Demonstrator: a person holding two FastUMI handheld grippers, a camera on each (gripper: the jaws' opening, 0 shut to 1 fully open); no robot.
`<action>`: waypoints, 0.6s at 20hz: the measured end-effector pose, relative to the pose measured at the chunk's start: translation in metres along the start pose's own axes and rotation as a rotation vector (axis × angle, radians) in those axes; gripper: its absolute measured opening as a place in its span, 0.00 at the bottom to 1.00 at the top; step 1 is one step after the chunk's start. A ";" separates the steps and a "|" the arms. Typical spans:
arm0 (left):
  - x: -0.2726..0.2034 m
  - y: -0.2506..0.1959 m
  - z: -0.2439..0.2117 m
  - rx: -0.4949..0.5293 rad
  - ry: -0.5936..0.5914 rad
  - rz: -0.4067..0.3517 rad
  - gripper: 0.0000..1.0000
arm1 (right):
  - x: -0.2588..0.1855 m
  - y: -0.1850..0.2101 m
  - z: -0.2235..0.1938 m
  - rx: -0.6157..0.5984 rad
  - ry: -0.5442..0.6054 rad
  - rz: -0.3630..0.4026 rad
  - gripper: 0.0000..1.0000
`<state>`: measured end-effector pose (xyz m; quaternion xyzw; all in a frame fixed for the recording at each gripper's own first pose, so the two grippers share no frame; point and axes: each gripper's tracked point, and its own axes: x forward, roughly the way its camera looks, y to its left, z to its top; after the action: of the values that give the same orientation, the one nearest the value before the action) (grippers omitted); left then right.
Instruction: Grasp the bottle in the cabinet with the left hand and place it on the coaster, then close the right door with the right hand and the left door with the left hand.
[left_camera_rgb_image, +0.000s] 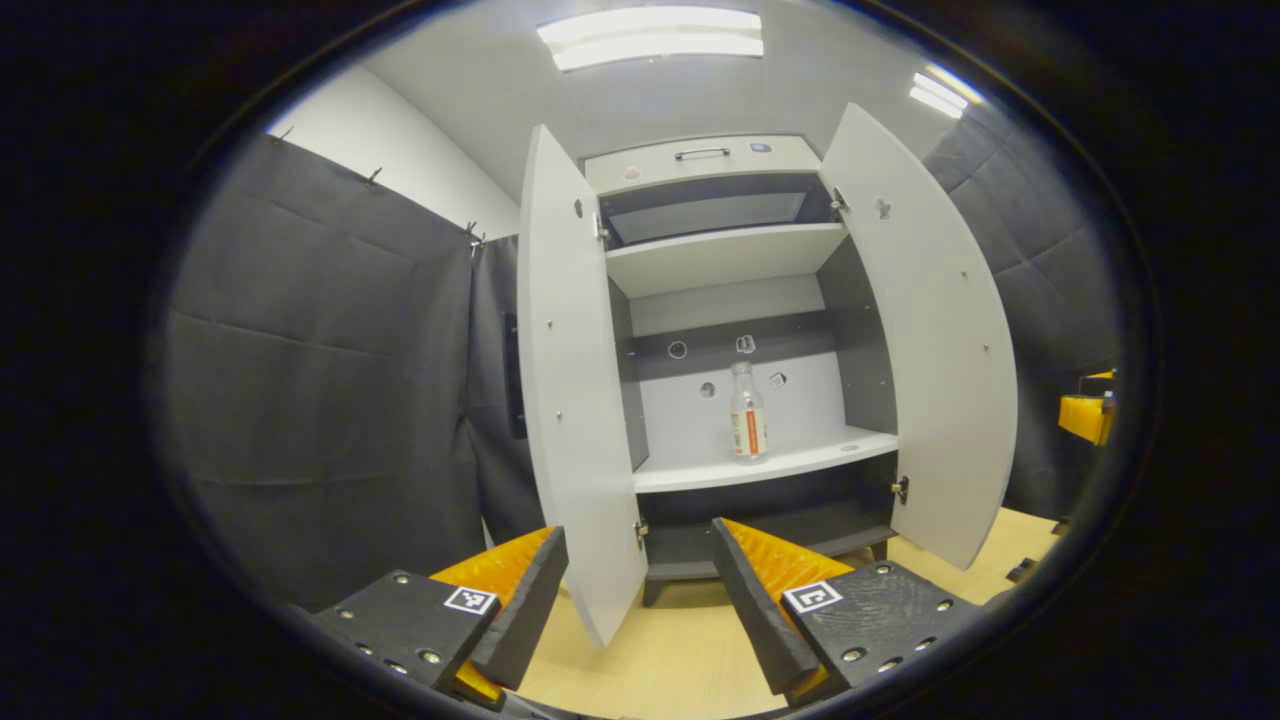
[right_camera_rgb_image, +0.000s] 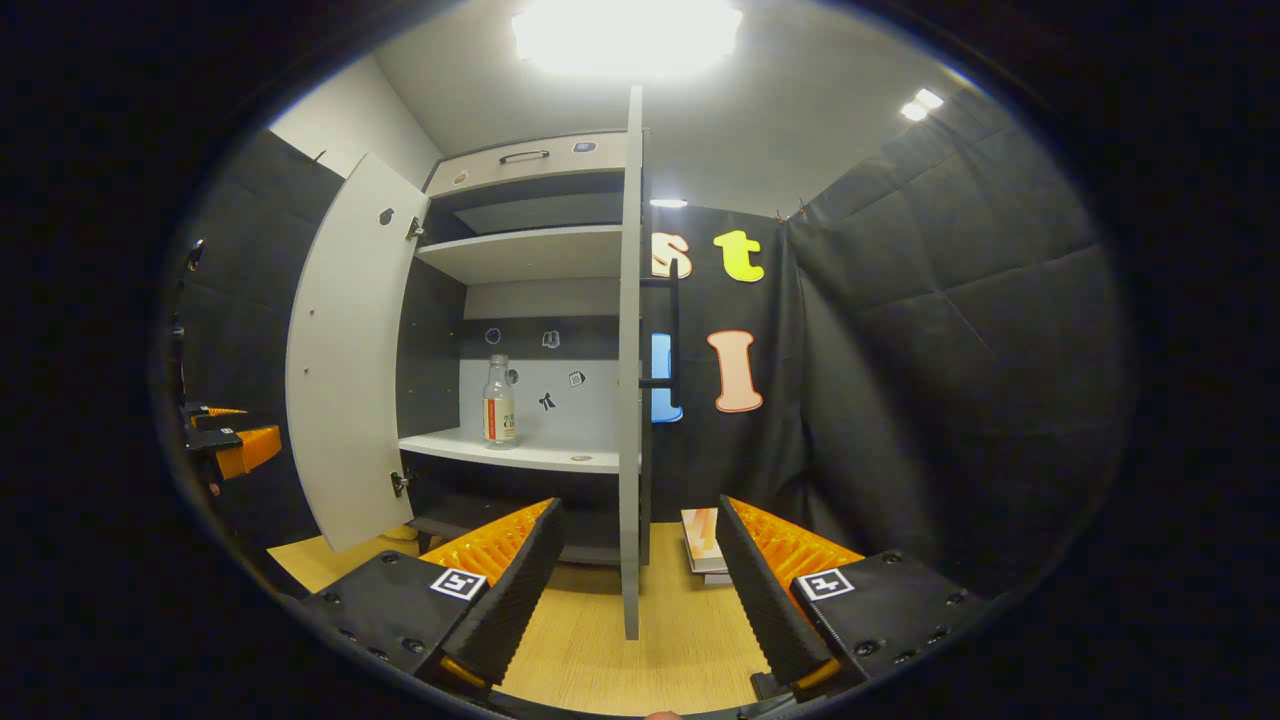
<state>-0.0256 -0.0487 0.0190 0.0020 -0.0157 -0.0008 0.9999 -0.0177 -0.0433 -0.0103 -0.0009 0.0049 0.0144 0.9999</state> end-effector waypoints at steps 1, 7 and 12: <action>0.003 -0.006 0.002 -0.006 -0.001 -0.006 0.88 | -0.001 -0.005 -0.001 -0.001 -0.002 0.001 0.97; 0.032 -0.040 0.024 -0.019 0.001 -0.061 0.89 | -0.001 -0.025 -0.008 0.011 0.007 0.004 0.97; 0.068 -0.064 0.046 -0.038 -0.008 -0.118 0.88 | 0.008 -0.037 -0.016 0.019 0.033 -0.028 0.96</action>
<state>0.0407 -0.1128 0.0670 -0.0160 -0.0197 -0.0601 0.9979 -0.0088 -0.0796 -0.0265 0.0081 0.0214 0.0005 0.9997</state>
